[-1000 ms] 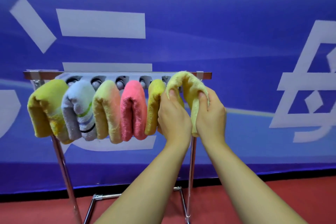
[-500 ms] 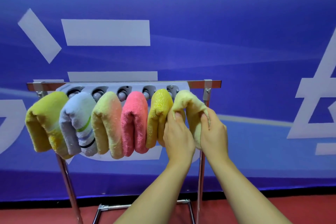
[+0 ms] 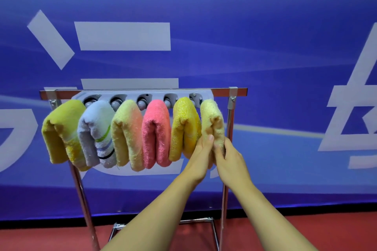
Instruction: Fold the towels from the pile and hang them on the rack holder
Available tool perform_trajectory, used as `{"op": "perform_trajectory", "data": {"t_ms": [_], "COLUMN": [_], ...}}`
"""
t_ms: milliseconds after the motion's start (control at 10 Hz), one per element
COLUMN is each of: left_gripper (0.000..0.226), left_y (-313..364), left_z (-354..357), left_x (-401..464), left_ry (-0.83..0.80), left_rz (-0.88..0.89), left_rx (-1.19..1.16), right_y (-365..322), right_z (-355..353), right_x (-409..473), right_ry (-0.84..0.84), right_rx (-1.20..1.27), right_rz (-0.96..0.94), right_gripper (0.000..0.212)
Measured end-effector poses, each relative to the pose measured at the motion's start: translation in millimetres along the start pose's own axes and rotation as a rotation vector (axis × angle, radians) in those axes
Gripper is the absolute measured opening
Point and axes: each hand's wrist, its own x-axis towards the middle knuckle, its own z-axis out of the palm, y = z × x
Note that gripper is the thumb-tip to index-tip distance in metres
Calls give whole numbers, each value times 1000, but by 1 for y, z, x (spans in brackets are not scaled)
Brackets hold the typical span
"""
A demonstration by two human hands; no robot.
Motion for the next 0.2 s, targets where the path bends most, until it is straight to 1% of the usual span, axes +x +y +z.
{"op": "perform_trajectory", "data": {"t_ms": [100,200], "left_gripper": [59,64], "left_y": [-11,-11], "left_z": [-14,-24], "left_x": [-13,-30], "left_ry": [-29,3], "left_rz": [-69,-88], "left_rx": [116,288], "right_y": [-8,-21], "right_z": [-7,-16], "right_x": [-16,-31], "right_ry": [67,138], "right_rx": [-12,-52], "right_rz": [-5,-42], "right_gripper": [45,49]}}
